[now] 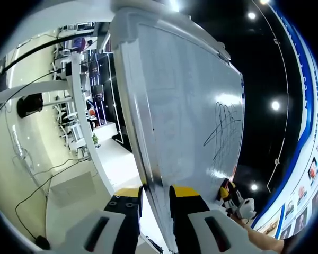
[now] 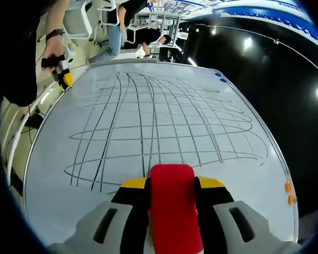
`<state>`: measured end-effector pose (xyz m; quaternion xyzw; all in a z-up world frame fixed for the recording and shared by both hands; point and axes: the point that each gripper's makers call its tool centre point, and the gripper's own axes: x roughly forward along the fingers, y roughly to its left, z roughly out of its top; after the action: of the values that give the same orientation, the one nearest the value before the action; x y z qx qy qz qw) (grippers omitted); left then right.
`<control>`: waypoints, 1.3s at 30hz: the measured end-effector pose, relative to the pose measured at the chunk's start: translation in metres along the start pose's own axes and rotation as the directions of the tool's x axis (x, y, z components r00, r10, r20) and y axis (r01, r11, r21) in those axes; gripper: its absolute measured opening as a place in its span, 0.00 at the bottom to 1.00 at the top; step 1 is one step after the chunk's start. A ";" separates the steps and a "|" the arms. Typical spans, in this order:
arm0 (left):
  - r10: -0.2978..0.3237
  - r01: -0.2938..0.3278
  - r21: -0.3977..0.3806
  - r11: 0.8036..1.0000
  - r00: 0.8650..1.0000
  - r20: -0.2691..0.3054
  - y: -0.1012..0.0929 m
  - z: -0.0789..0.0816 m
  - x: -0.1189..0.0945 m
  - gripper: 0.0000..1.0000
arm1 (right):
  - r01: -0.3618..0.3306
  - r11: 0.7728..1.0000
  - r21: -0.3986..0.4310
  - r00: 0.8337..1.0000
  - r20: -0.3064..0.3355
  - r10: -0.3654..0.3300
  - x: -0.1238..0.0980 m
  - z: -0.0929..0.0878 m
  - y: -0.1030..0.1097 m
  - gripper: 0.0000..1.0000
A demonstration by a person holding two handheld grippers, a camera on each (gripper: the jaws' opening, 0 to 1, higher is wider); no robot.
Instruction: Wipe the writing off the whiteboard with the eraser
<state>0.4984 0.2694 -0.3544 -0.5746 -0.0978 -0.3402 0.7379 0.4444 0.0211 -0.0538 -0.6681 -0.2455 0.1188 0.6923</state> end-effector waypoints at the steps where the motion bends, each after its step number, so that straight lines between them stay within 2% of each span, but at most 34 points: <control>1: 0.000 0.000 -0.001 1.000 1.000 0.000 0.000 0.000 0.000 0.23 | 0.001 1.000 0.002 1.000 0.000 -0.001 0.000 0.000 0.002 0.35; 10: -0.001 0.001 0.000 1.000 1.000 -0.003 0.002 0.001 0.000 0.23 | -0.021 1.000 -0.021 1.000 -0.002 0.021 -0.003 -0.001 0.021 0.35; 20: 0.001 -0.001 0.003 1.000 1.000 0.000 0.001 0.002 -0.001 0.23 | -0.007 1.000 0.006 1.000 -0.008 0.007 -0.004 0.000 0.031 0.35; 39: 0.000 0.000 0.001 1.000 1.000 0.005 0.000 0.001 -0.002 0.23 | -0.018 1.000 -0.001 1.000 -0.003 0.018 -0.009 0.003 0.062 0.35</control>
<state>0.4979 0.2714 -0.3551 -0.5750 -0.0997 -0.3390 0.7379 0.4455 0.0241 -0.1159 -0.6707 -0.2386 0.1241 0.6912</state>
